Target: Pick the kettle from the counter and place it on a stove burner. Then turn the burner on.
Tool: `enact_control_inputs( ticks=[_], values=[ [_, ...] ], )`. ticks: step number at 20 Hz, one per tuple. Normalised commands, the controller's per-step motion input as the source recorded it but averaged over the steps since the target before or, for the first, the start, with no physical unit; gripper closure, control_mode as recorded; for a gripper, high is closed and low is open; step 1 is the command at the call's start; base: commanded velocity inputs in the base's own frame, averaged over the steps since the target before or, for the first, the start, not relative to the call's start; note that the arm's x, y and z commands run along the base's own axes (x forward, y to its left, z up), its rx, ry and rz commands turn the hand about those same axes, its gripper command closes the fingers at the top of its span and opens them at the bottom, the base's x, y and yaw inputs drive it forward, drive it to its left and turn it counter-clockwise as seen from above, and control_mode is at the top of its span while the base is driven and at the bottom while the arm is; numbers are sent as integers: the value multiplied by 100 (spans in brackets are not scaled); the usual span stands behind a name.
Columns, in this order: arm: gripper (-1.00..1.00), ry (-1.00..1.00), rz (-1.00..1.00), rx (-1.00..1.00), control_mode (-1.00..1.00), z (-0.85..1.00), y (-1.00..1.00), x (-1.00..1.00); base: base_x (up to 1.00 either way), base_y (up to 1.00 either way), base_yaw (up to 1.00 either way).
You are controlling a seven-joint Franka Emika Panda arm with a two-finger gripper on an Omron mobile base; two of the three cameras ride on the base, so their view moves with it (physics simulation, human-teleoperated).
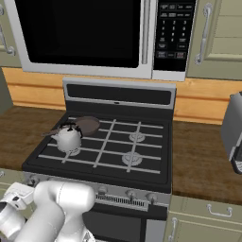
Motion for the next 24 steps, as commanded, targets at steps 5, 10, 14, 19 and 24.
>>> enact_control_inputs(
  ticks=[5,10,14,19,24],
  values=[
    [-100,0,0,0,-100,-11,0,23,0,0,0],
    [-100,0,0,0,-100,0,0,21,0,0,0],
    [100,0,0,0,-100,0,0,0,0,0,0],
    [100,1,0,0,-100,0,0,8,0,0,0],
    [100,4,0,-12,-100,-1,16,35,0,0,0]
  ],
)
